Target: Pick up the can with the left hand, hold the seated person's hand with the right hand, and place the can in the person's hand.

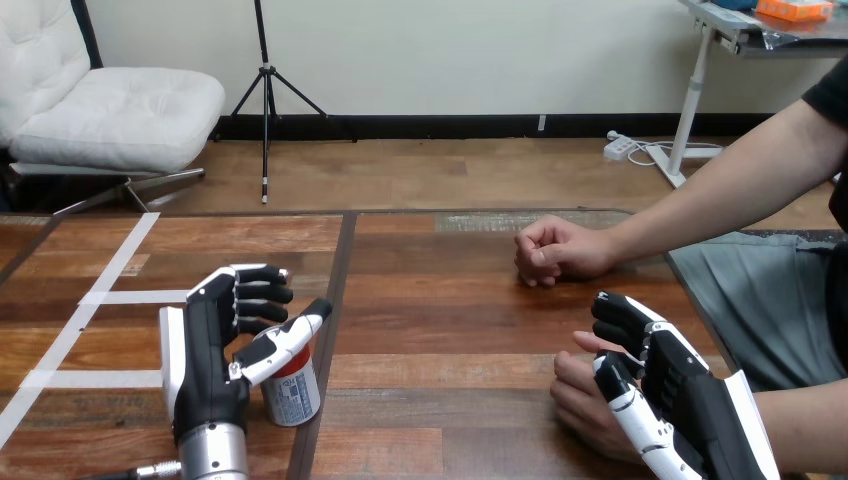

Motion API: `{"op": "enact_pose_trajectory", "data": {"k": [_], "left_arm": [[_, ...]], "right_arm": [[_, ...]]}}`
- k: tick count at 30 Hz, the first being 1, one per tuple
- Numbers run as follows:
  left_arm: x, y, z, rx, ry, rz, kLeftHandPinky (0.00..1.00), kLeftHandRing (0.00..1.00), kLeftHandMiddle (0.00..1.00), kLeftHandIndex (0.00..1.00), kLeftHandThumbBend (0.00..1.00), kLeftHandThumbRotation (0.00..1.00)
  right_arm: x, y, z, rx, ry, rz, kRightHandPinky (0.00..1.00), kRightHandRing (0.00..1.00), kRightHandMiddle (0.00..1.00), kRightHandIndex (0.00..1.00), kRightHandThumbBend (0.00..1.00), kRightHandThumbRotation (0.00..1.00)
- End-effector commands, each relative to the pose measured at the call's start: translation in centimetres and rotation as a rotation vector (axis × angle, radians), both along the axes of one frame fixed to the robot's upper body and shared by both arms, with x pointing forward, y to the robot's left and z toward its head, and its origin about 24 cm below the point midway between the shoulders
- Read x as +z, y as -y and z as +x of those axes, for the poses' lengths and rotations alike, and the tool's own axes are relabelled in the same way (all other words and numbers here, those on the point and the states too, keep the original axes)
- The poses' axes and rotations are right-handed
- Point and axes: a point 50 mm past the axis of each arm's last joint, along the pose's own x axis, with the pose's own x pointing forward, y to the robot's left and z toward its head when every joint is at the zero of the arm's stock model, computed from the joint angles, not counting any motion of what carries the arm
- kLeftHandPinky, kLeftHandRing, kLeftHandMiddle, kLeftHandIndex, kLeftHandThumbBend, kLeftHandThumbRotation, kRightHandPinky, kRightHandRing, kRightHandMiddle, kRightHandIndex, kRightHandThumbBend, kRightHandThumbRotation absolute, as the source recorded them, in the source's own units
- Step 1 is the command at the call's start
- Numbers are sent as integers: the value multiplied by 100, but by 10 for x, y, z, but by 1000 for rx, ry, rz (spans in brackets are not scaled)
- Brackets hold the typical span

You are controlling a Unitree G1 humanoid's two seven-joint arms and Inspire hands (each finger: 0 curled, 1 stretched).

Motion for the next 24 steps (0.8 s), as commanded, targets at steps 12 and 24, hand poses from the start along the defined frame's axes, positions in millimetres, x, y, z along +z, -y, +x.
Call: {"op": "enact_pose_trajectory", "data": {"k": [12,24], "left_arm": [[30,7,17,-34,124,-13,40,47,51,51,70,0],[31,7,17,-42,130,-4,39,47,51,51,70,0]], "right_arm": [[10,-4,17,14,85,-6,77,84,86,83,56,65],[10,-5,17,10,90,-10,77,84,86,83,56,65]]}}
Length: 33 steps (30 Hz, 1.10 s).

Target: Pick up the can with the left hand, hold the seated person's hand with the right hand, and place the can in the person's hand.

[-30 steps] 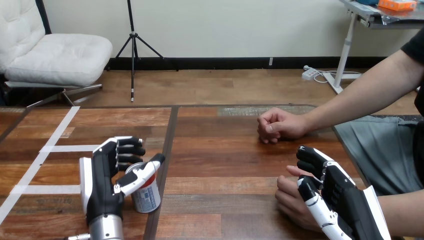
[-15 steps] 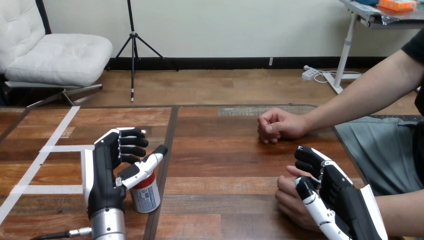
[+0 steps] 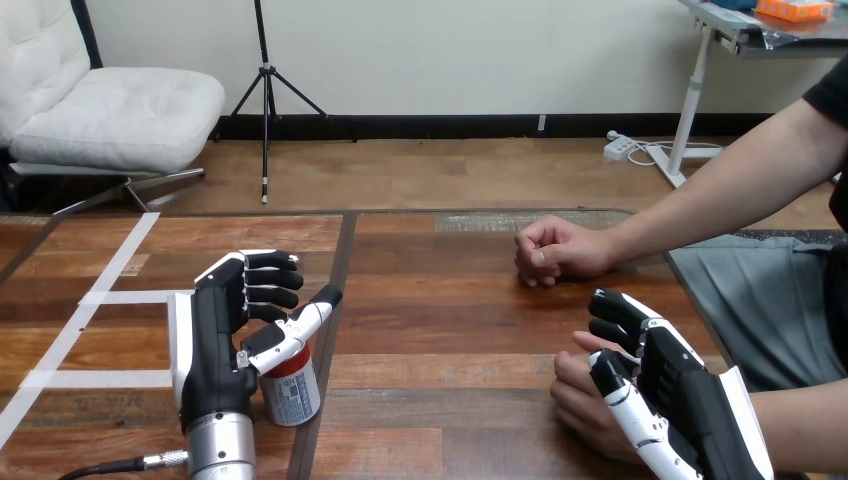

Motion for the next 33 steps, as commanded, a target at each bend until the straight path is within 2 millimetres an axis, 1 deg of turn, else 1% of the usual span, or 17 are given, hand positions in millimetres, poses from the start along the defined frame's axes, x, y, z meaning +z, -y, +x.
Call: {"op": "enact_pose_trajectory", "data": {"k": [1,12,13,14,22,23,33], "left_arm": [[22,1,13,-16,96,10,39,47,51,51,70,0],[15,1,8,-42,56,28,42,49,53,53,71,0],[14,1,7,-46,48,35,45,51,55,55,73,0],[14,1,7,-48,43,38,46,52,56,56,73,0],[9,-2,1,-52,19,89,53,59,63,62,79,0],[8,-3,0,-50,18,93,55,61,65,63,81,0],[6,-10,-10,-19,-9,187,60,68,69,68,82,0]], "right_arm": [[13,-3,13,15,90,-8,77,84,86,83,55,65],[13,-4,11,8,90,-16,76,84,86,83,55,66],[13,-4,11,8,90,-15,76,84,86,83,56,66],[13,-4,11,8,90,-14,76,84,86,83,56,66],[12,-4,10,11,90,3,78,85,86,83,56,66],[12,-4,10,11,90,7,78,85,86,83,56,66],[13,1,10,15,91,3,79,85,86,83,56,65]]}}
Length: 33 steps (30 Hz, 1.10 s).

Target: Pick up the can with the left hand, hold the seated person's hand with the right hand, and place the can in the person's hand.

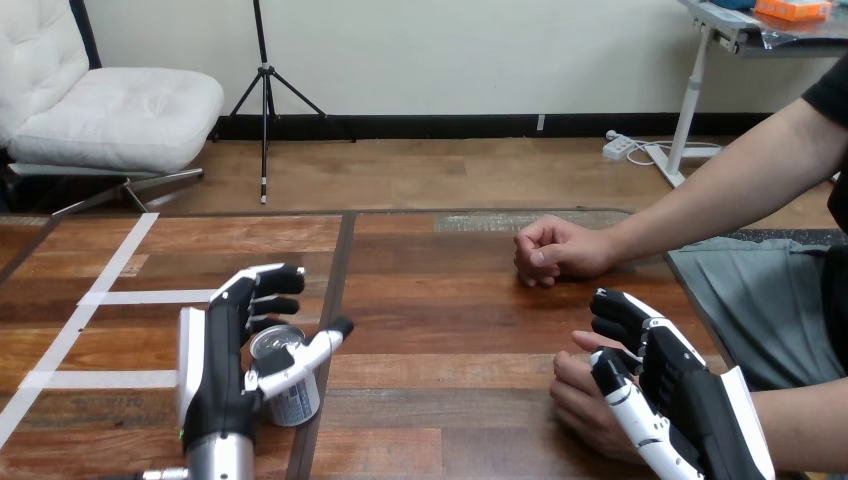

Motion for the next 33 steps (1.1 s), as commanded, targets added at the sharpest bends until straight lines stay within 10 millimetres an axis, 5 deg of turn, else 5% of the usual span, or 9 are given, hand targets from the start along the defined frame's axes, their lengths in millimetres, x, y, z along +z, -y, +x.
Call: {"op": "enact_pose_trajectory", "data": {"k": [1,33], "left_arm": [[16,-10,3,7,49,94,60,68,69,68,82,0],[16,-24,-2,-74,-140,285,63,71,75,74,85,0]], "right_arm": [[13,1,11,21,87,-2,79,85,86,83,56,65],[14,0,15,34,94,-21,75,83,85,83,54,65]]}}
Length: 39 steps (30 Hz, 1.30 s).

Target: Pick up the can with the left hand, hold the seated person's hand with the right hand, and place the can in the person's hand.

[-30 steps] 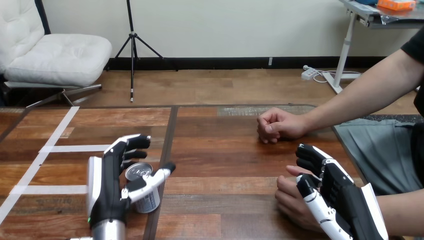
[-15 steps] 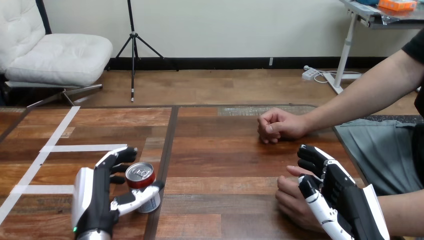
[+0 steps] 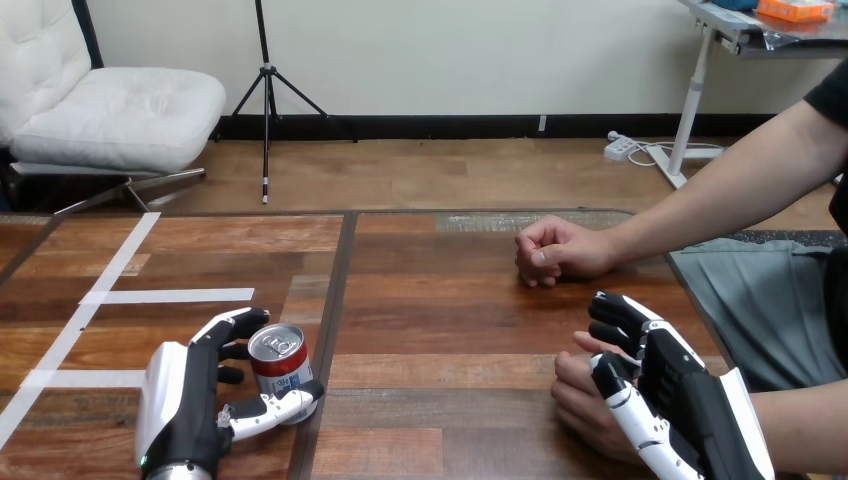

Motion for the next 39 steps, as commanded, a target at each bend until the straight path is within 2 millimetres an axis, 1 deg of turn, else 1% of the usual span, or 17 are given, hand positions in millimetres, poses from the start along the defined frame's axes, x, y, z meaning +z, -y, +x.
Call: {"op": "enact_pose_trajectory", "data": {"k": [1,7,19,29,39], "left_arm": [[24,4,17,-71,71,56,63,71,75,74,85,0],[27,2,20,-91,41,105,61,70,73,73,85,0],[34,-3,26,-103,26,136,59,67,71,71,86,0],[33,-3,31,-100,19,140,58,66,69,70,86,0],[31,-1,33,-100,8,132,56,64,67,68,86,0]], "right_arm": [[16,-3,15,22,101,-9,75,83,85,83,54,65],[16,-3,15,25,101,3,77,84,86,83,55,65],[15,-4,15,27,104,4,81,86,86,83,55,65],[15,-5,14,16,97,-16,76,83,85,83,56,66],[15,-6,12,9,95,-18,74,82,85,83,56,66]]}}
